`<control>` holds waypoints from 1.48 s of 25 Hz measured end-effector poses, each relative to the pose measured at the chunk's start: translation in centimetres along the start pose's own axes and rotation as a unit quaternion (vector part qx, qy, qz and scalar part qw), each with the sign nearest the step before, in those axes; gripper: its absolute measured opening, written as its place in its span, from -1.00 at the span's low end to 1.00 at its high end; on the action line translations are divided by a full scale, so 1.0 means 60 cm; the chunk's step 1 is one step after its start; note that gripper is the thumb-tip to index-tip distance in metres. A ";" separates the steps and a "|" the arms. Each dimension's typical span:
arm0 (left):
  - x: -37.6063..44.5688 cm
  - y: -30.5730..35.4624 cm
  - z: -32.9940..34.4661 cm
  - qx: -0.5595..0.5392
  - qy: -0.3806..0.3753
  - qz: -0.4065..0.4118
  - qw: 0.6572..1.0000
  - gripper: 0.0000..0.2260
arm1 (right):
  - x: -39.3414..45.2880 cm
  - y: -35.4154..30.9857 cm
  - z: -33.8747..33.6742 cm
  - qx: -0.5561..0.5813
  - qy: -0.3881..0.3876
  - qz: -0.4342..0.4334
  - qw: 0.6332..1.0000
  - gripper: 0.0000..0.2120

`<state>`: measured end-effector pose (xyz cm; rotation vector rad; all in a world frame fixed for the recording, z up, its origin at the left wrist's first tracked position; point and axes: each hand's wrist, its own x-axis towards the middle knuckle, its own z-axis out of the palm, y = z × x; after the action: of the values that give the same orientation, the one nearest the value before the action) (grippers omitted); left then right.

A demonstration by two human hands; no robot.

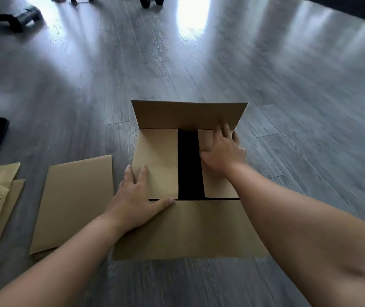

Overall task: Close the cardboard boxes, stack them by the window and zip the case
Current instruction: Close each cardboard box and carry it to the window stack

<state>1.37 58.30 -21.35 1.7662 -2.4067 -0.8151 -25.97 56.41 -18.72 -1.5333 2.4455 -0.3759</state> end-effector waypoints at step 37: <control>-0.069 0.093 -0.150 0.323 0.215 0.168 0.906 -0.90 | -0.109 -0.028 -0.176 -0.221 -0.080 -0.112 0.965 -0.59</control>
<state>0.94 59.77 -10.07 1.3730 -2.6851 0.4242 -25.21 62.62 -7.83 -1.9360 2.3365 0.2734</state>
